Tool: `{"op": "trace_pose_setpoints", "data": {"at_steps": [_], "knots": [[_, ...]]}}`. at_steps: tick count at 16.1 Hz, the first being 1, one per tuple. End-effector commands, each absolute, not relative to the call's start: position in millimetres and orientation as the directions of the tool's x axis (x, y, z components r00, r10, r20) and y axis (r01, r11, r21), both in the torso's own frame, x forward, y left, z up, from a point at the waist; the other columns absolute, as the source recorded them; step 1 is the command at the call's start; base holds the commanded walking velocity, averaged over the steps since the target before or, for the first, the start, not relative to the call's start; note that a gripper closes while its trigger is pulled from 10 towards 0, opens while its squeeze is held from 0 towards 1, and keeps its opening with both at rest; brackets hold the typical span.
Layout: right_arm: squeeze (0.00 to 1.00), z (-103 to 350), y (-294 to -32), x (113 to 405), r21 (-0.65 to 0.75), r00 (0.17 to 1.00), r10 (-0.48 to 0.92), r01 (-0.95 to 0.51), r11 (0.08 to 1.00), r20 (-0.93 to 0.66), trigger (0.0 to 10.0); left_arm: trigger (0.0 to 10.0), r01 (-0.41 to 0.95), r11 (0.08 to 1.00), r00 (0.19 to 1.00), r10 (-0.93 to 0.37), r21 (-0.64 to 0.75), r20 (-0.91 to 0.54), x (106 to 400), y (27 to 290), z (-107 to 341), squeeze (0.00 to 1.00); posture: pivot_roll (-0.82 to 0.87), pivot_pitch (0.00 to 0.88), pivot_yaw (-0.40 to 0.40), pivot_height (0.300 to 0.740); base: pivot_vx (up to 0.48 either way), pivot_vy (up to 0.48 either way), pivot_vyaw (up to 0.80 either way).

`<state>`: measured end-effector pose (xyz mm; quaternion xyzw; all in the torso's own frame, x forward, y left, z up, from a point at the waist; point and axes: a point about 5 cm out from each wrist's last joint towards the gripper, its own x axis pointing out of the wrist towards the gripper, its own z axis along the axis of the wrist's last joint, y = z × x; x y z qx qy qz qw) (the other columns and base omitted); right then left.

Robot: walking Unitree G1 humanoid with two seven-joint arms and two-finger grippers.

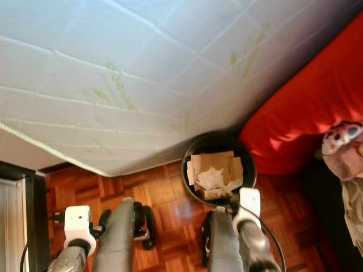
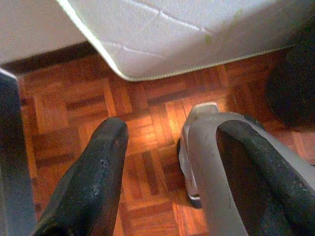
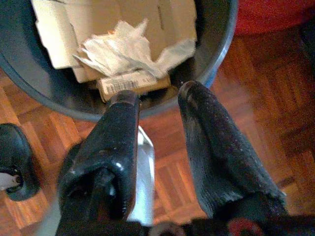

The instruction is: Clean up the room

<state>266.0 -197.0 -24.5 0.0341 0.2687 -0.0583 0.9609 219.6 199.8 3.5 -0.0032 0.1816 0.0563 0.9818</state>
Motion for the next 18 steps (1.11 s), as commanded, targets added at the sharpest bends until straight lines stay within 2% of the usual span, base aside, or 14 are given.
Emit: {"op": "trace_pose_setpoints", "data": {"at_steps": [1, 2, 4, 8, 11, 14, 16, 18], "knots": [[0.0, -37, -200, 250, 0.055, 0.823, -0.111, 0.171, 0.984, -0.557, 10.0, 10.0, -0.149, 0.989, 0.88, 0.133, 0.001, -0.456, 201, 208, -20, 0.0, 0.0, 0.254, 0.019, 0.647, 0.0, 0.0, 0.0], [0.0, -42, -204, 240, 0.072, 0.813, -0.129, 0.206, 0.976, -0.568, 10.0, 10.0, -0.166, 0.986, 0.854, 0.146, 0.004, -0.499, 199, 211, -32, 0.0, -0.02, 0.195, 0.02, 0.647, 0.0, 0.0, 0.0], [0.0, -49, -204, 230, 0.073, 0.8, -0.119, 0.199, 0.977, -0.589, 10.0, 10.0, -0.168, 0.986, 0.829, 0.152, 0.019, -0.538, 200, 212, -42, 0.0, -0.03, 0.159, 0.019, 0.652, 0.0, 0.0, 0.0], [0.0, -63, -203, 213, 0.033, 0.722, -0.119, 0.193, 0.981, -0.681, 10.0, 10.0, -0.161, 0.986, 0.753, 0.144, 0.033, -0.642, 198, 212, -61, 0.0, -0.07, 0.103, 0.022, 0.712, 0.0, 0.0, 0.0], [0.0, -71, -199, 200, 0.038, 0.679, -0.128, 0.224, 0.974, -0.723, 10.0, 10.0, -0.159, 0.987, 0.714, 0.14, 0.036, -0.686, 195, 209, -68, 0.0, -0.07, 0.086, 0.028, 0.74, 0.0, 0.0, 0.0], [0.0, -80, -194, 186, 0.021, 0.636, -0.098, 0.178, 0.984, -0.766, 10.0, 10.0, -0.155, 0.987, 0.667, 0.136, 0.042, -0.733, 187, 206, -76, 0.0, -0.07, 0.084, 0.03, 0.74, 0.0, 0.0, 0.0], [0.0, -81, -196, 183, 0.033, 0.634, -0.097, 0.19, 0.981, -0.767, 10.0, 10.0, -0.219, 0.975, 0.652, 0.174, 0.037, -0.738, 184, 208, -77, 0.0, -0.09, 0.085, 0.029, 0.74, 0.0, 0.0, 0.0], [0.0, -82, -197, 181, 0.034, 0.633, -0.098, 0.193, 0.981, -0.768, 10.0, 10.0, -0.199, 0.979, 0.642, 0.158, 0.036, -0.75, 180, 206, -80, 0.0, -0.1, 0.091, 0.034, 0.74, 0.0, 0.0, 0.0]]}}
